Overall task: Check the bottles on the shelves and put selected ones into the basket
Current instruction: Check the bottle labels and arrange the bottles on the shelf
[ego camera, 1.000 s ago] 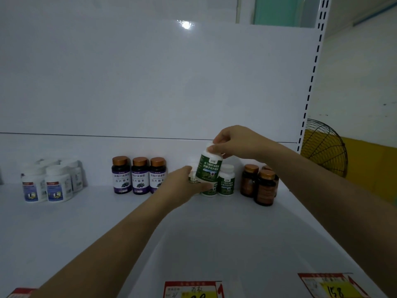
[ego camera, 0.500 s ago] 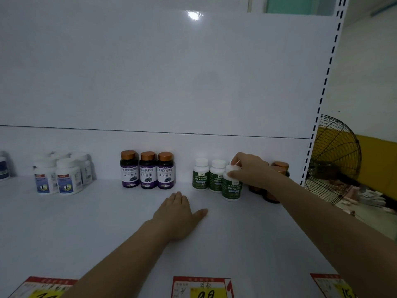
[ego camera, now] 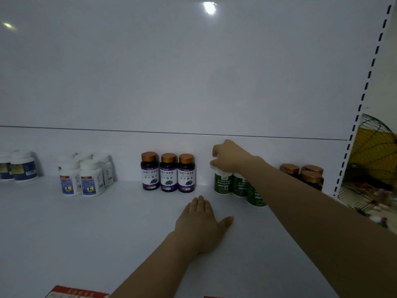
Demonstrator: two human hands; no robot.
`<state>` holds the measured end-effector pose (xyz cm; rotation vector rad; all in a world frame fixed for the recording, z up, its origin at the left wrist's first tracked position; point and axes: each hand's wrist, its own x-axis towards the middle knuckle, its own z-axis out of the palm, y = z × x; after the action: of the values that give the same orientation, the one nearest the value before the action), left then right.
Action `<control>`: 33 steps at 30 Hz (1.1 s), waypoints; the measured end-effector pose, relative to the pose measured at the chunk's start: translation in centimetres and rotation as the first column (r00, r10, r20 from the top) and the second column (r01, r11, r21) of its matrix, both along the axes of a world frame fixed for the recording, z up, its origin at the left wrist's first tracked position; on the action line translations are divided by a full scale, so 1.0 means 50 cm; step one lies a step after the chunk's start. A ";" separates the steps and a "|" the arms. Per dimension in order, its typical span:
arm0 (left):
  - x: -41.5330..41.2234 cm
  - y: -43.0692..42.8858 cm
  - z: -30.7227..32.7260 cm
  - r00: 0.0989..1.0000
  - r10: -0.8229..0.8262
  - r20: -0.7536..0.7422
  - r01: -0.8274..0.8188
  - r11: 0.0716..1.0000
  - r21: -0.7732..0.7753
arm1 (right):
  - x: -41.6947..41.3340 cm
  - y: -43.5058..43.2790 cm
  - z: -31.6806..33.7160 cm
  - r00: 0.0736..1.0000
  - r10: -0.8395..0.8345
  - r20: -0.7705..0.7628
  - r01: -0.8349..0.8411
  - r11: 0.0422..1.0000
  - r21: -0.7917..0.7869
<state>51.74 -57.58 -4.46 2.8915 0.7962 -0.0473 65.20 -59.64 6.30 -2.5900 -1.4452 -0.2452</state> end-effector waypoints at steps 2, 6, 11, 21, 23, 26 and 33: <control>0.001 0.002 0.000 1.000 0.001 -0.007 -0.001 1.000 -0.001 | 0.001 0.011 -0.018 0.999 -0.031 0.037 0.032 0.999 -0.036; 0.001 0.002 0.001 1.000 0.005 -0.004 -0.005 1.000 -0.002 | -0.003 0.011 -0.025 0.995 -0.049 0.083 0.056 0.995 -0.082; 0.000 0.000 0.004 1.000 0.014 0.000 -0.014 1.000 -0.009 | -0.013 0.005 -0.026 0.995 -0.017 0.103 0.033 0.987 -0.155; 0.006 0.004 0.078 0.956 0.166 0.242 -0.092 0.952 -0.291 | -0.041 -0.082 0.080 0.989 0.146 0.010 -0.147 0.988 0.052; 0.000 0.004 0.112 0.892 0.227 0.390 -0.065 0.920 -0.387 | -0.053 -0.107 0.115 0.986 0.166 0.007 -0.165 0.980 0.111; -0.006 -0.004 0.151 0.822 0.218 0.526 0.100 0.855 -0.510 | -0.069 -0.138 0.149 0.982 0.186 0.003 -0.183 0.963 0.197; -0.020 -0.036 0.159 0.759 0.264 0.595 0.308 0.659 -0.686 | -0.058 -0.185 0.128 0.963 0.194 -0.188 -0.102 0.906 0.411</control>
<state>50.72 -59.40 3.49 1.8699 0.4245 0.4974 62.32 -68.86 12.69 -2.0958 -1.3406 -0.1934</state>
